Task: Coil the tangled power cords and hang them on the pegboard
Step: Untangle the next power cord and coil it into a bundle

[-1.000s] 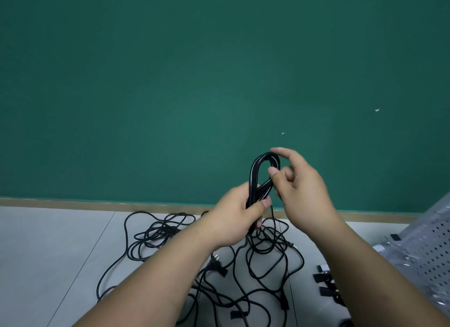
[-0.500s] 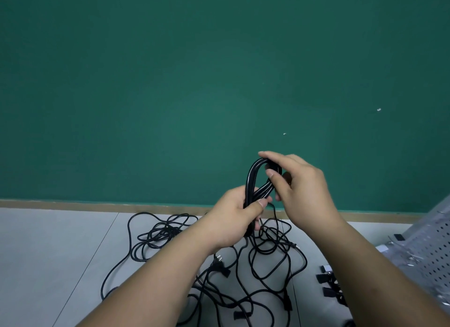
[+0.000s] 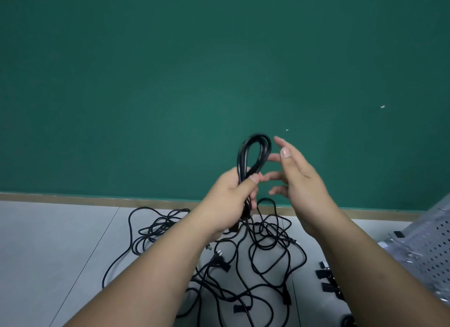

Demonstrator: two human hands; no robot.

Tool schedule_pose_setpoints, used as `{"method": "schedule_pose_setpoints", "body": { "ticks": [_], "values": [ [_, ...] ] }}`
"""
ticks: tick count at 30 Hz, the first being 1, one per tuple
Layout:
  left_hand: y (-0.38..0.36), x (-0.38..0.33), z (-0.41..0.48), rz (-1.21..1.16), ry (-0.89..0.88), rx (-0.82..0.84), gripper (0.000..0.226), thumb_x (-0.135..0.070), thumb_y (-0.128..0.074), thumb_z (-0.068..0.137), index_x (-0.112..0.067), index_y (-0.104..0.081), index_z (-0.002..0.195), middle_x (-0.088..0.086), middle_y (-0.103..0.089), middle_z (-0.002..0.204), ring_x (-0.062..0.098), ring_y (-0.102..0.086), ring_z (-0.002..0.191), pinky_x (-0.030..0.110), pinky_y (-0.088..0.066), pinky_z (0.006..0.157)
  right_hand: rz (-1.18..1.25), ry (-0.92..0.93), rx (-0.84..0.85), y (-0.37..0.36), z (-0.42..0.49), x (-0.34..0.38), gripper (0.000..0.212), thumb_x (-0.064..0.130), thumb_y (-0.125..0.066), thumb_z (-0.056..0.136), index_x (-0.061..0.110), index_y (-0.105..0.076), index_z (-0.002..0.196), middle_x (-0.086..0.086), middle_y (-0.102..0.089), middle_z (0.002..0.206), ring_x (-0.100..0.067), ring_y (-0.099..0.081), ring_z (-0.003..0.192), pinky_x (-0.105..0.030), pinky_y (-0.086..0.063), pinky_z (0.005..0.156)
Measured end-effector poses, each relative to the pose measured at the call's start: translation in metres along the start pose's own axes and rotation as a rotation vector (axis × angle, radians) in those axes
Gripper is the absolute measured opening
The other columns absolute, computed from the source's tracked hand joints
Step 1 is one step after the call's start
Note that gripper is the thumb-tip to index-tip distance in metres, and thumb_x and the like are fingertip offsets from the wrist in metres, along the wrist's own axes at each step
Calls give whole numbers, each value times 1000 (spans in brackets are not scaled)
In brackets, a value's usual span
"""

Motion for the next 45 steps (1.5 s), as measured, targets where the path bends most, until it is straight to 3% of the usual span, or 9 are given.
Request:
{"method": "schedule_pose_setpoints", "body": {
  "ticks": [5,12,16,19,25,29,33,42,45],
  "values": [
    [24,-15,4,-402,-50,-100,11,-15,-50,112,-9,-58,107,-2,-46,68,15,-46,58,31,-42,59,-209,-272,406,-38,-20,-56,56,57,-29,111,26,-70,133,6,-79,120,-12,-74,115,-43,-57,104],
    [71,-15,7,-353,-115,-310,13,-16,-49,112,-11,-59,105,-4,-47,67,15,-47,57,28,-44,56,-739,-232,780,-72,-49,-106,36,61,-49,105,34,-73,101,20,-76,110,-12,-70,107,-49,-54,104],
    [110,-11,3,64,-85,-531,15,-20,-49,111,-12,-62,108,-1,-51,70,15,-51,60,35,-53,61,-662,-239,611,-50,-32,-86,33,48,-55,108,25,-74,94,-2,-77,82,-11,-57,64,-40,-51,72],
    [134,-4,4,251,-23,-591,14,-26,-49,111,-21,-62,106,1,-57,76,13,-59,63,38,-53,67,-361,-98,421,-32,-13,-26,22,43,-71,100,23,-80,97,-9,-63,72,-17,-55,65,-40,-47,73],
    [76,-7,17,177,-16,-263,13,-24,-52,110,-22,-61,101,-5,-54,73,6,-60,66,36,-51,63,228,76,290,-25,-12,53,15,19,-71,95,8,-81,98,0,-32,60,-16,-28,53,-28,-34,55],
    [42,-4,13,292,-26,-108,18,-31,-51,110,-36,-62,97,-13,-57,76,7,-61,68,39,-51,67,-121,195,29,7,-6,56,20,30,-64,104,19,-79,97,7,-40,60,-22,-29,58,-33,-24,57],
    [10,-1,4,216,-13,-29,22,-36,-46,113,-23,-63,108,-12,-52,71,8,-53,65,39,-47,70,-307,324,-133,13,-9,69,6,27,-71,102,27,-76,99,-2,-71,81,-25,-61,76,-35,-52,71],
    [-14,14,-10,-44,187,-81,68,-72,-32,105,-21,-77,96,1,-56,78,16,-52,66,37,-44,71,-643,477,-297,20,-14,72,11,33,-84,90,33,-83,101,13,-61,86,-14,-58,71,-14,-43,64],
    [-13,13,-7,48,156,-45,56,-70,-44,103,-23,-73,98,-9,-59,77,12,-55,71,38,-45,76,-697,484,-257,18,-13,70,15,33,-86,88,34,-83,103,14,-61,87,-13,-58,71,-17,-45,63]
  ]
}}
Point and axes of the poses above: each hand's wrist, its own z-axis towards the middle knuckle, its own y-axis out of the back of the hand, x = y × z, the point moved 10 cm from there along z, towards the middle knuckle
